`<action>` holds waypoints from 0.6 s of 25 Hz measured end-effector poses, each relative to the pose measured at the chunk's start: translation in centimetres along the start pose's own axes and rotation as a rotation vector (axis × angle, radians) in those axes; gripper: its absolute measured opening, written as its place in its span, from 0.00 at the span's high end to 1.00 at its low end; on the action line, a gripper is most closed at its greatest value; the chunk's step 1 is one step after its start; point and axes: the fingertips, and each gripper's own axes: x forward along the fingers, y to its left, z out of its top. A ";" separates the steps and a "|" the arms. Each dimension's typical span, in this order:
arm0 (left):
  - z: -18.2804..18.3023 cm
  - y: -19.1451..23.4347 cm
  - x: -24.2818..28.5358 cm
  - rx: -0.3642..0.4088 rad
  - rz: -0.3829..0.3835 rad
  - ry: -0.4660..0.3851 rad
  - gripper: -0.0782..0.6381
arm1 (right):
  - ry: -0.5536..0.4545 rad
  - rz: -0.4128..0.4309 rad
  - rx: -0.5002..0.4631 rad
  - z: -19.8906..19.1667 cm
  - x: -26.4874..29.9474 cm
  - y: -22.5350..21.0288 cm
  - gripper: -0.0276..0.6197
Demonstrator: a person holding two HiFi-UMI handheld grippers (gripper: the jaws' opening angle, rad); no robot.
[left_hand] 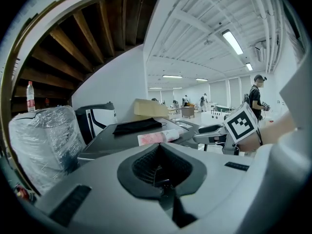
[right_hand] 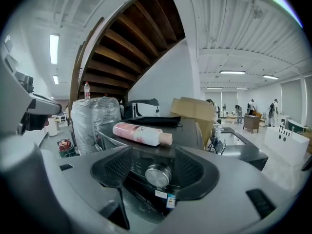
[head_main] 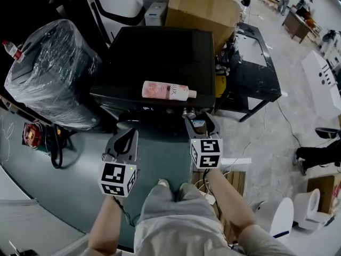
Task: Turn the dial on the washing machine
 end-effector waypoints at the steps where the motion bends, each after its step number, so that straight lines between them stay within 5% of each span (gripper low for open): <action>1: -0.4 0.1 0.3 0.000 0.004 0.004 0.86 | 0.008 0.002 -0.002 -0.7 0.6 0.1 0.51; 10: -3.5 0.7 2.4 0.001 0.025 0.034 0.86 | 0.065 -0.025 -0.107 -4.3 4.9 0.6 0.51; 15: -5.5 1.2 2.5 -0.011 0.022 0.066 0.86 | 0.124 -0.033 -0.084 -6.4 6.9 0.4 0.49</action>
